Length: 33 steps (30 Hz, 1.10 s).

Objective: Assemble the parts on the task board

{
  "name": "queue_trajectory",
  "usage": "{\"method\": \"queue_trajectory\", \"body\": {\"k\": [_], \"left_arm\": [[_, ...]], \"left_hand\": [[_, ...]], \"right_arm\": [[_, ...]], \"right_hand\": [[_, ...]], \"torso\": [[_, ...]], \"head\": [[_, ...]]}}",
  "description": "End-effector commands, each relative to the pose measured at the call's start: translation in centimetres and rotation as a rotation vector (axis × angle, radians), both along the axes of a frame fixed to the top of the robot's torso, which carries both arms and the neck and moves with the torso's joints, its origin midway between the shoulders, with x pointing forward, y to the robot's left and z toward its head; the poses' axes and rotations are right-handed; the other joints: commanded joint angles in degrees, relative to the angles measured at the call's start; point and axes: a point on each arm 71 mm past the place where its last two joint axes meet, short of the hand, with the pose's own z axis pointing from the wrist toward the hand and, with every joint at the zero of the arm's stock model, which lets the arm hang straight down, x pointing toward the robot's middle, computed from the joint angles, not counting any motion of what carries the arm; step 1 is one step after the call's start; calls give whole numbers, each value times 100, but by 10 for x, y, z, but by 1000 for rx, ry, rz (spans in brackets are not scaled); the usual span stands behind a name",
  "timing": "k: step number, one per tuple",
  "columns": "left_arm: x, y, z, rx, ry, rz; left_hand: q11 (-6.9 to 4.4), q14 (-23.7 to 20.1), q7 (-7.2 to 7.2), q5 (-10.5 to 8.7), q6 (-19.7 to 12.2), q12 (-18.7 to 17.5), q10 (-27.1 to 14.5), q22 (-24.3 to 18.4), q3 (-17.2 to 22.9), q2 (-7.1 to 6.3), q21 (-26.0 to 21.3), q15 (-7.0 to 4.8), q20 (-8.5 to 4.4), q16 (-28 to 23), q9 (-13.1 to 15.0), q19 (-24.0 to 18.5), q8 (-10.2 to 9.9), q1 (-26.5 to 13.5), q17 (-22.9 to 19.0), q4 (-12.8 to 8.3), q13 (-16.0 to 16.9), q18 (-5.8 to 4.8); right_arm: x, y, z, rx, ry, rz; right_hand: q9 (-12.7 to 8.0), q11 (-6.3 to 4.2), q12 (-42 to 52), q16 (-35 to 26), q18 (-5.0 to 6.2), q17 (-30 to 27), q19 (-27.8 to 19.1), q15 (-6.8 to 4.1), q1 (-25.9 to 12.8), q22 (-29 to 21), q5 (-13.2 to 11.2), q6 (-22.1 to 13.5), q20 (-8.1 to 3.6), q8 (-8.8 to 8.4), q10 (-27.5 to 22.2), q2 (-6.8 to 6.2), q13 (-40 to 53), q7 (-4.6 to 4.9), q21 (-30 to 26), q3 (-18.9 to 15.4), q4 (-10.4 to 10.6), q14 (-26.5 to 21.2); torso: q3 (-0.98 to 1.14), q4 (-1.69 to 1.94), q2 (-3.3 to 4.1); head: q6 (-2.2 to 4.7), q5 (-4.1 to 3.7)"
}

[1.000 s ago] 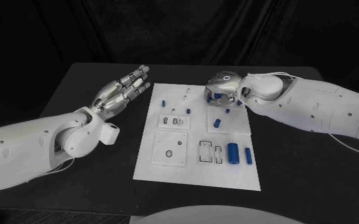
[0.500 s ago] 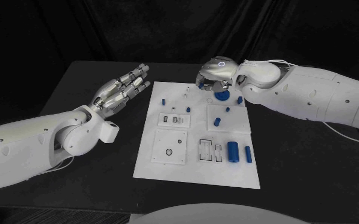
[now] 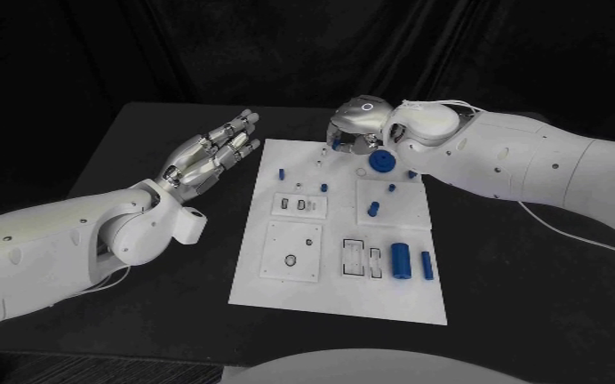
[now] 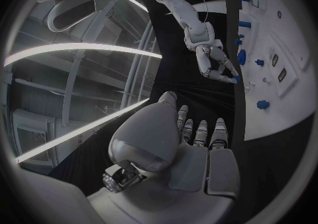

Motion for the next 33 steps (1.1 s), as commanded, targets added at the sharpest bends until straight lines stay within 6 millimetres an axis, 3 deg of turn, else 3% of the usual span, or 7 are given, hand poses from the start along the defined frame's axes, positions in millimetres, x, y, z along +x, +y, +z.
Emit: {"method": "queue_trajectory", "body": {"k": [1,8,17,33], "left_arm": [[-1,-1,9,-69,-82,-10],[0,-1,8,-68,-80,-13],[1,-2,8,-67,-79,-15],[3,-3,7,-67,-76,-20]], "left_hand": [[44,-13,-1,26,41,-3,-12,9,28,-2,21,41,43,-21,7,10,25,47,-7,4,6,43],[66,-12,21,38,129,0,-1,11,44,-8,26,57,56,-20,18,17,52,65,-6,5,9,44],[81,-10,36,47,191,2,5,11,55,-8,26,63,64,-19,26,18,74,75,-5,10,11,44],[100,-10,55,54,249,2,8,12,72,-2,29,74,75,-19,33,22,96,86,-5,14,11,44]], "right_arm": [[1,3,-3,12,16,-1],[3,11,-5,15,14,7],[4,15,-5,26,0,3],[9,13,-5,20,-3,-32]], "right_hand": [[-10,-95,3,-33,-68,-4,-15,39,4,34,-21,-54,6,-45,39,-47,-1,6,39,29,7,5],[-16,-92,4,-34,-70,-2,-21,42,-2,60,-26,-80,12,-68,32,-61,-1,9,55,43,13,0],[-25,-86,0,-50,-70,-16,-43,48,3,89,-29,-123,20,-106,2,-88,-2,9,68,73,13,-18],[-37,-59,-6,-96,-67,-59,-110,60,32,138,-30,-188,39,-172,-153,-125,-5,4,82,163,9,-74]], "torso": [[0,36,24],[-14,68,49],[-13,94,59],[-35,71,50]], "head": [[12,-20],[40,-55],[55,-93],[32,-81]]}}
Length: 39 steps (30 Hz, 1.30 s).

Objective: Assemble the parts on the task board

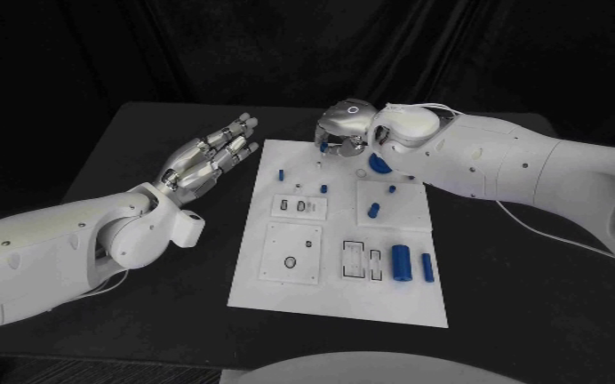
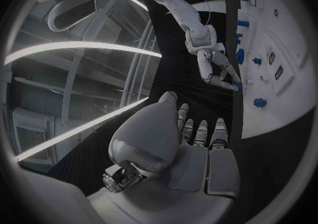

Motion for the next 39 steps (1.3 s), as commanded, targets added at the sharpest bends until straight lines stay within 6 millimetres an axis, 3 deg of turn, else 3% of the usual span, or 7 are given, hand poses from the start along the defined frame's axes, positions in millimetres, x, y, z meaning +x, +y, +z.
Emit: {"method": "queue_trajectory", "body": {"k": [1,12,21,39], "left_arm": [[-1,0,8,-66,-77,-9],[0,-2,8,-67,-77,-12],[1,-2,8,-66,-76,-13],[1,-1,7,-64,-73,-15]], "left_hand": [[43,-9,7,33,65,2,-10,6,37,-1,30,35,56,-19,9,3,38,44,-9,7,8,45],[47,-9,11,34,61,1,-15,6,41,-1,32,37,59,-19,8,5,40,47,-9,8,7,45],[48,-7,12,35,62,2,-12,7,44,-1,33,39,61,-18,8,7,42,49,-8,8,8,45],[58,11,21,39,62,3,-8,9,59,1,37,54,73,-8,7,13,48,57,1,12,9,45]], "right_arm": [[2,-1,0,5,-9,-25],[3,0,-4,-9,9,-34],[6,-1,-8,-21,18,-52],[9,-6,-12,-41,38,-82]], "right_hand": [[-4,3,20,-22,-66,2,-29,19,20,12,-9,-33,0,-27,-48,-52,5,-7,30,37,-7,-33],[-15,19,21,-24,-66,7,-58,18,-2,46,-21,-99,2,-73,-135,-74,6,-4,43,70,14,-51],[-25,34,19,-52,-61,-23,-91,16,-18,53,-30,-156,3,-96,-213,-93,5,-6,37,94,30,-79],[-47,79,23,-164,-32,-151,-235,22,-55,-30,-34,-287,14,-108,-421,-140,7,0,-67,138,59,-183]], "torso": [[-2,0,-3],[0,10,0],[-3,-10,3],[-9,-6,-2]], "head": [[-12,-7],[-26,-27],[-41,-14],[-83,3]]}}
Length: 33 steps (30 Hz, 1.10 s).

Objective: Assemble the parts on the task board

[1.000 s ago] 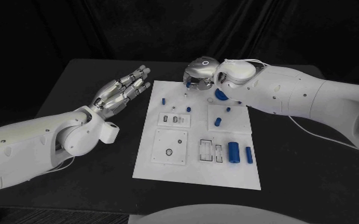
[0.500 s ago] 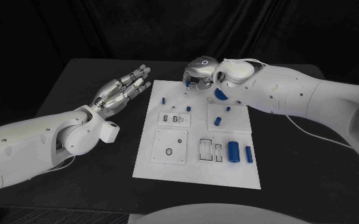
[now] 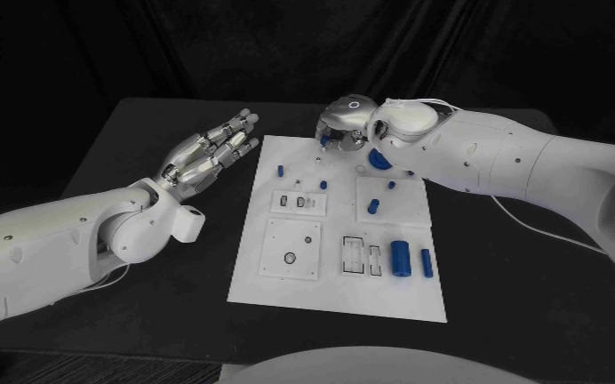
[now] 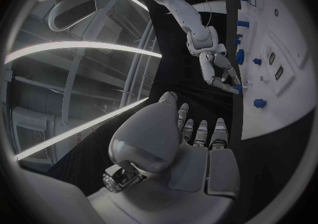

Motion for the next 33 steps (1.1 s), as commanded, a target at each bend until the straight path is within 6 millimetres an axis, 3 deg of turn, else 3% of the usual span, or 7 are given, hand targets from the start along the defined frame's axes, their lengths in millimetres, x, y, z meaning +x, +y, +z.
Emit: {"method": "queue_trajectory", "body": {"k": [1,19,33], "left_arm": [[-1,0,8,-63,-73,-8],[0,2,8,-59,-72,-3],[0,2,7,-53,-66,-2]], "left_hand": [[37,-10,1,39,42,3,13,5,44,1,37,34,52,-8,9,-8,26,58,3,-4,6,45],[42,-3,5,41,48,3,15,8,52,1,42,41,57,-5,9,-1,31,62,6,-3,6,45],[45,3,8,43,48,3,15,11,57,0,48,47,59,-2,9,7,34,65,8,-2,6,46]], "right_arm": [[0,-2,-6,-21,23,-25],[-6,4,-5,-1,12,13],[-6,4,-6,-4,16,6]], "right_hand": [[-9,-3,11,-30,-33,0,-41,2,3,-5,-37,-42,-17,-25,-54,-34,5,0,-20,21,3,-39],[-1,-44,62,-28,-39,14,-50,-29,66,67,-8,-28,-41,5,74,-4,24,20,12,85,-31,-56],[-18,-16,17,-72,-35,-37,-92,-14,53,57,5,-103,-37,-23,5,-49,7,2,-13,93,-35,-89]], "torso": [[-3,-3,-1],[-4,-10,-2],[-7,-3,-3]], "head": [[-6,8],[-11,17],[-8,18]]}}
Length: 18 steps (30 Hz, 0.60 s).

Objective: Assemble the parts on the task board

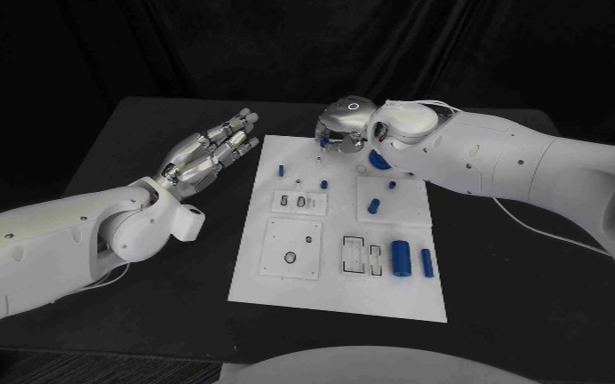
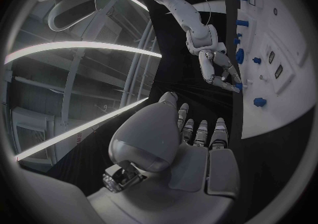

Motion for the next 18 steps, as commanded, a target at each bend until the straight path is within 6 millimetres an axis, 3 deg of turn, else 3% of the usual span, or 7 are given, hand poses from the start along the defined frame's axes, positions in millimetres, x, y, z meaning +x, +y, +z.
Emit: {"method": "queue_trajectory", "body": {"k": [1,18], "left_arm": [[0,0,7,-54,-65,-6],[1,0,6,-45,-55,-7]], "left_hand": [[25,3,8,21,48,3,-5,7,25,0,25,48,38,-2,4,-15,34,65,5,-1,8,45],[33,3,16,21,20,0,-13,9,34,0,29,57,41,-2,0,-10,31,69,5,1,6,45]], "right_arm": [[-1,-1,-5,-14,14,-13],[-2,-3,-7,-19,22,-16]], "right_hand": [[-15,31,-13,-38,-31,-28,-71,10,22,-23,6,-82,8,-23,-67,-38,-10,-6,-32,23,8,-39],[-23,42,-8,-79,-19,-75,-115,-1,-13,-48,6,-123,8,-19,-131,-62,-7,-24,-69,19,25,-73]], "torso": [[-3,5,0],[-1,3,-1]], "head": [[-3,-2],[-46,10]]}}
